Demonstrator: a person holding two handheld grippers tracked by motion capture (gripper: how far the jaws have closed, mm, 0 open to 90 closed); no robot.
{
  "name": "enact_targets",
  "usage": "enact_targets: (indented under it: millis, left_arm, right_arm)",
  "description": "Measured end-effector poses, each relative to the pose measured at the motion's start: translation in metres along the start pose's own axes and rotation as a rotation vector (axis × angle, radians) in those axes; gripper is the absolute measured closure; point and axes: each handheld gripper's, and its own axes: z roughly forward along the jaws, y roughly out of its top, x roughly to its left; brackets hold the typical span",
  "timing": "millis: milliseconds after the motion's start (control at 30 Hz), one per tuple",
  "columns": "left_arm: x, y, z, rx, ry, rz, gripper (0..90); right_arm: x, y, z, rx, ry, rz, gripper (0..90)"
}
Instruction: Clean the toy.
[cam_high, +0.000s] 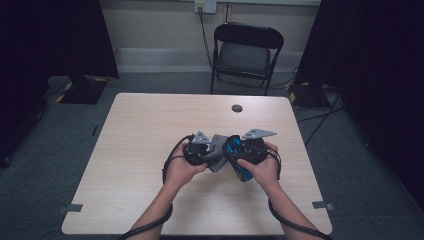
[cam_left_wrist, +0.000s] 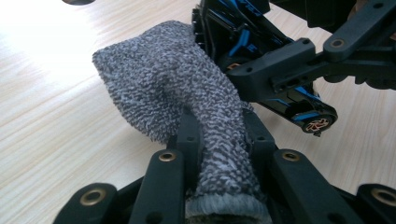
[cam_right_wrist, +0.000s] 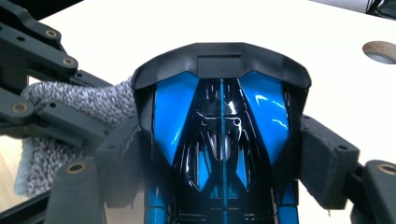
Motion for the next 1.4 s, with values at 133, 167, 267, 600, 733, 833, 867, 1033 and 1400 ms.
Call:
enact_targets:
  millis: [133,167,267,600,733,833,867,1033,1400]
  left_arm:
    - [-0.003,0.000,0.004,0.013,-0.002,0.002,73.5]
    - [-0.003,0.000,0.005,0.013,-0.008,0.000,73.5]
    - [-0.002,0.000,0.006,0.015,-0.011,-0.003,73.6]
    - [0.000,-0.002,0.009,0.018,-0.032,-0.012,73.6]
    - [-0.003,-0.005,0.013,0.033,-0.059,-0.010,73.7]
    - [-0.011,-0.004,0.019,0.028,-0.084,0.018,73.6]
    - [-0.013,-0.004,0.020,0.032,-0.089,0.023,73.6]
    - [-0.020,-0.003,0.026,0.042,-0.101,0.035,73.5]
    - [-0.027,-0.003,0.030,0.048,-0.104,0.051,73.5]
  right_arm:
    - [0.000,0.002,0.001,0.003,-0.011,-0.001,25.4]
    - [0.000,0.003,0.001,0.002,-0.012,-0.002,25.4]
    - [-0.001,0.005,0.003,0.005,-0.013,-0.003,25.4]
    - [0.000,0.011,0.004,0.002,-0.014,0.000,25.4]
    - [0.000,0.013,0.003,-0.009,-0.007,0.011,25.4]
    - [0.001,0.018,0.001,-0.016,-0.019,-0.001,25.4]
    - [0.001,0.019,0.001,-0.017,-0.019,0.003,25.4]
    - [-0.002,0.026,0.001,-0.020,-0.030,0.010,25.4]
    - [-0.007,0.030,0.002,-0.016,-0.035,0.033,25.4]
